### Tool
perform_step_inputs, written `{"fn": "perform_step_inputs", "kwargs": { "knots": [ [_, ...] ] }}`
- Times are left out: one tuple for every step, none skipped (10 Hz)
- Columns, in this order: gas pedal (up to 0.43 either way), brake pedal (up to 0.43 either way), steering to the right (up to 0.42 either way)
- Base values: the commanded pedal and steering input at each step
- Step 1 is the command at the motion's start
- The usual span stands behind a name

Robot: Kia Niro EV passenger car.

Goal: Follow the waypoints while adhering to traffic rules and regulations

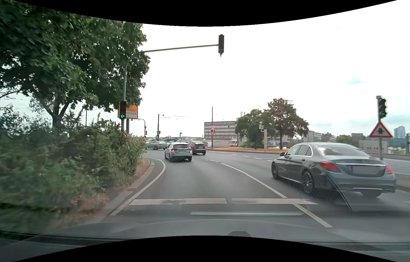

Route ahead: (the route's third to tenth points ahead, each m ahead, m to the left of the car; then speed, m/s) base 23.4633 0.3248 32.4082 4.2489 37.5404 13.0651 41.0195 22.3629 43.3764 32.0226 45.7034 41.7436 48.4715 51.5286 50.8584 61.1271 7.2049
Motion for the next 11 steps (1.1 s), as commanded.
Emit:
{"fn": "perform_step_inputs", "kwargs": {
  "knots": [
    [0.000, 0.000, -0.063],
    [0.000, 0.000, -0.064],
    [0.000, 0.000, -0.064],
    [0.000, 0.000, -0.065],
    [0.000, 0.000, -0.065],
    [0.000, 0.000, -0.065],
    [0.000, 0.000, -0.065],
    [0.000, 0.000, -0.066],
    [0.000, 0.000, -0.066],
    [0.000, 0.000, -0.067],
    [0.000, 0.000, -0.068]
  ]
}}
